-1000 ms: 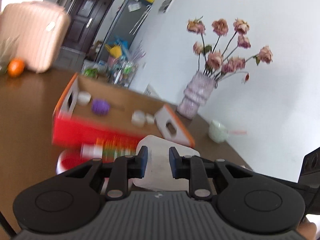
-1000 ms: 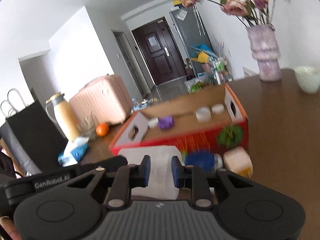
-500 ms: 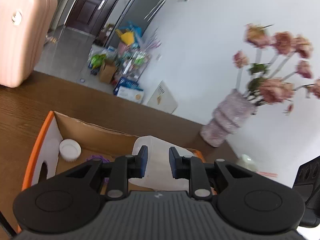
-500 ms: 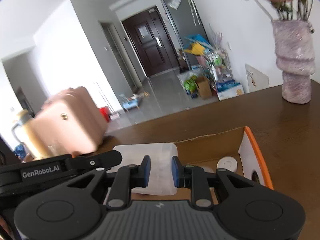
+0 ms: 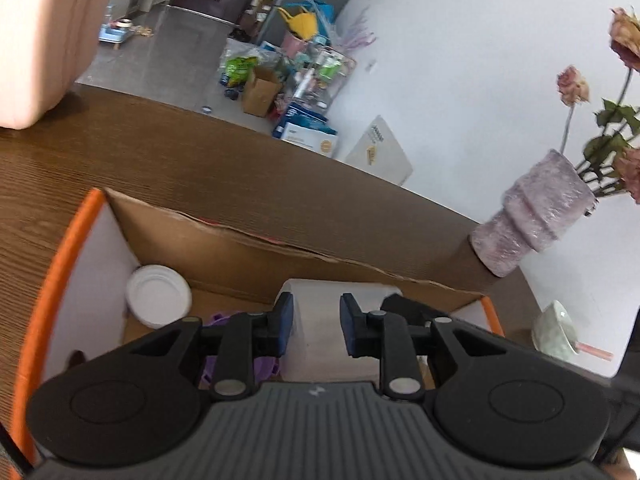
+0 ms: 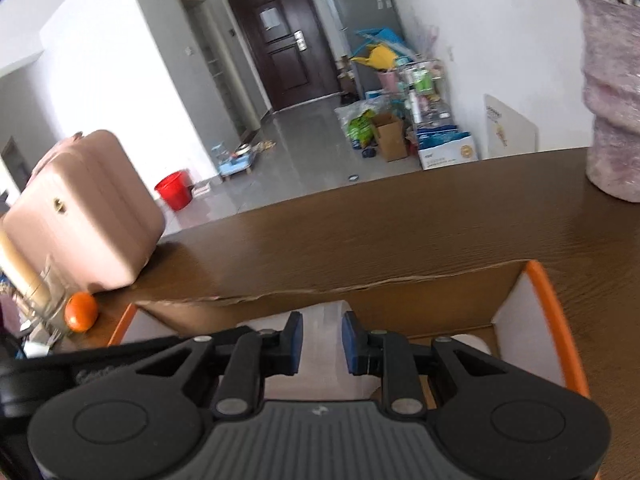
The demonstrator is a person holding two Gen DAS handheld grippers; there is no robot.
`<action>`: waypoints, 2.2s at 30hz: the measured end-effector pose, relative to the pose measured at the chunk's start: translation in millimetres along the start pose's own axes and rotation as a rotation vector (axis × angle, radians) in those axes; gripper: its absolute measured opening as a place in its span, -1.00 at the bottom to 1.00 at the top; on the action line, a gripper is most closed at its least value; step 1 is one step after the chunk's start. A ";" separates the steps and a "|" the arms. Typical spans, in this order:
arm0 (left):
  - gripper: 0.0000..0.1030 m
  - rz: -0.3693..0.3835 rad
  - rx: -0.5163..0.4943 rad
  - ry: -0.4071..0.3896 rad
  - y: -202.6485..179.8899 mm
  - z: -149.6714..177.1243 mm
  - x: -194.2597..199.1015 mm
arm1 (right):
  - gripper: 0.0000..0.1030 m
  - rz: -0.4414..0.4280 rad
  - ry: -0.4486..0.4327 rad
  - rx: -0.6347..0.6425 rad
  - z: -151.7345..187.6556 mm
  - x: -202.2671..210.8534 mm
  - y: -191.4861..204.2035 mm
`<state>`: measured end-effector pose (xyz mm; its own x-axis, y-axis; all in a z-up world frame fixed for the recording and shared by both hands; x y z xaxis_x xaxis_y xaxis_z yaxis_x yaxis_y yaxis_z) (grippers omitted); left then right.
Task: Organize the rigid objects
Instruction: 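Carry the white jug into the red box and open the right tool, then withdraw both tools from the box toward the remaining items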
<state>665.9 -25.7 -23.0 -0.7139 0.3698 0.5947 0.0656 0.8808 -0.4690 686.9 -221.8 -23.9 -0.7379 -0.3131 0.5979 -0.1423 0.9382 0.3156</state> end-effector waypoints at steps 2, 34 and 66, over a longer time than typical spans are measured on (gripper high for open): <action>-0.51 -0.010 0.000 0.002 1.4 -3.1 0.3 | -0.58 0.004 0.006 0.005 0.2 -1.2 4.0; 0.96 -0.297 -0.336 -0.297 -38.0 8.5 154.3 | 0.75 0.187 -0.211 0.222 3.7 163.3 10.2; 1.00 -0.233 -0.400 -0.581 -46.5 225.3 331.9 | 0.94 0.151 -0.567 0.274 207.7 356.3 26.6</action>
<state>268.8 -10.6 49.1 -0.9868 0.0419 0.1562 0.0372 0.9988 -0.0331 283.2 -277.7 44.5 -0.9863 -0.1180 0.1156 -0.1171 0.9930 0.0140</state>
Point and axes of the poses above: each gripper's, at about its wrist camera, not at the fingertips, and x roughly against the way its jaws point, y to its left, z to its underside, the point moved 3 cm from there along -x, roughly the way its jaws point, and after that the axes turned 4 degrees about -y, right-handed, at the moved point
